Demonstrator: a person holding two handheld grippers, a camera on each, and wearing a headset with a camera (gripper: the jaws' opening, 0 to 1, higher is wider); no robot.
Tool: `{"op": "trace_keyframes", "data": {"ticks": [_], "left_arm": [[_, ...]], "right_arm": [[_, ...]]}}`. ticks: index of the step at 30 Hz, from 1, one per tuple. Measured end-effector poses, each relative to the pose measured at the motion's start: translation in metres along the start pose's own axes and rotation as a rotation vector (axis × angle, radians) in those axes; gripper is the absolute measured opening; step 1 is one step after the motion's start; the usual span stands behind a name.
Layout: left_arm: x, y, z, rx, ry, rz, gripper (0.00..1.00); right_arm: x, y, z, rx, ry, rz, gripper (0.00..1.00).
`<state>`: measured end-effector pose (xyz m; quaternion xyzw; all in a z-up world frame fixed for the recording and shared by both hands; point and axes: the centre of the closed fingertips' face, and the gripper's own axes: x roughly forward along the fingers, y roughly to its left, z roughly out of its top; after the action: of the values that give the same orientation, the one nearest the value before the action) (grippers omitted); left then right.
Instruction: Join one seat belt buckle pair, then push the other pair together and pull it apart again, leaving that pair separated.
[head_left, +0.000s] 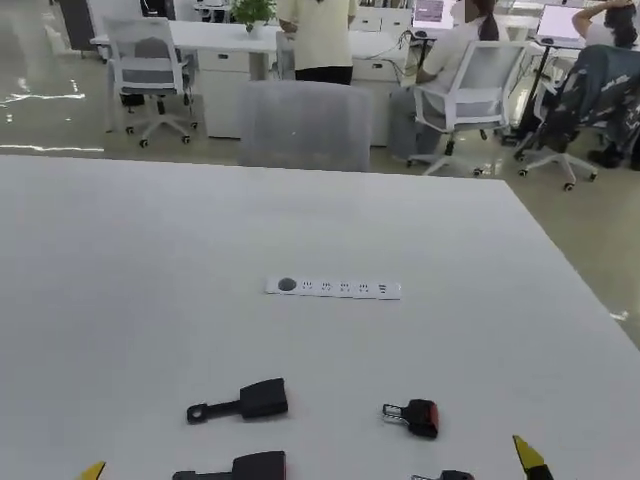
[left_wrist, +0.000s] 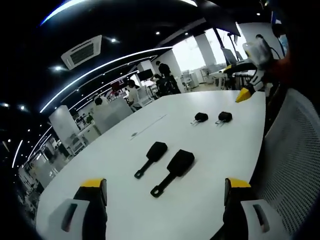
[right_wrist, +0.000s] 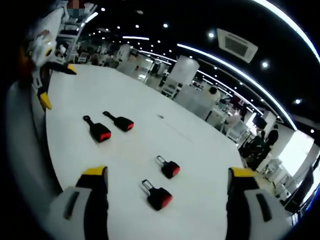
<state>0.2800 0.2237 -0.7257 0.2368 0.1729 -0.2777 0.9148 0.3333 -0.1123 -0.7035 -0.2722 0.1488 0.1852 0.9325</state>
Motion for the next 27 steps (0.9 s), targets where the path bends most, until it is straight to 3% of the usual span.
{"op": "trace_keyframes", "data": {"ticks": [3, 5, 8, 13, 16, 18, 20, 21, 23, 24, 27], "left_arm": [[0.002, -0.001, -0.004, 0.008, 0.017, -0.002, 0.98], [0.004, -0.004, -0.009, 0.011, 0.044, -0.018, 0.97], [0.005, -0.009, -0.021, 0.052, 0.102, -0.044, 0.94], [0.000, -0.004, -0.012, 0.047, 0.063, -0.029, 0.91], [0.001, 0.000, -0.016, 0.046, 0.079, -0.017, 0.91], [0.001, 0.001, -0.016, 0.048, 0.078, -0.009, 0.92], [0.000, 0.002, -0.014, 0.054, 0.072, -0.003, 0.92], [0.000, 0.003, -0.013, 0.057, 0.070, 0.000, 0.92], [-0.001, 0.004, -0.013, 0.058, 0.070, 0.009, 0.92], [-0.001, 0.005, -0.012, 0.057, 0.068, 0.013, 0.92], [-0.001, 0.006, -0.010, 0.059, 0.061, 0.018, 0.92]], "right_arm": [[-0.012, -0.016, -0.020, -0.030, 0.011, -0.013, 1.00], [-0.025, -0.024, -0.019, -0.038, -0.009, -0.029, 1.00], [-0.051, -0.043, -0.014, -0.164, -0.034, -0.086, 1.00], [-0.082, -0.063, -0.016, -0.342, 0.000, -0.123, 0.97], [-0.093, -0.065, -0.014, -0.383, 0.009, -0.120, 0.96], [-0.100, -0.064, -0.007, -0.423, -0.017, -0.126, 0.96], [-0.100, -0.059, -0.009, -0.421, -0.016, -0.110, 0.93], [-0.096, -0.051, -0.014, -0.381, -0.008, -0.064, 0.90], [-0.087, -0.045, -0.026, -0.354, 0.053, -0.027, 0.86], [-0.084, -0.043, -0.031, -0.342, 0.083, -0.017, 0.87], [-0.070, -0.037, -0.034, -0.262, 0.102, 0.028, 0.91]]}}
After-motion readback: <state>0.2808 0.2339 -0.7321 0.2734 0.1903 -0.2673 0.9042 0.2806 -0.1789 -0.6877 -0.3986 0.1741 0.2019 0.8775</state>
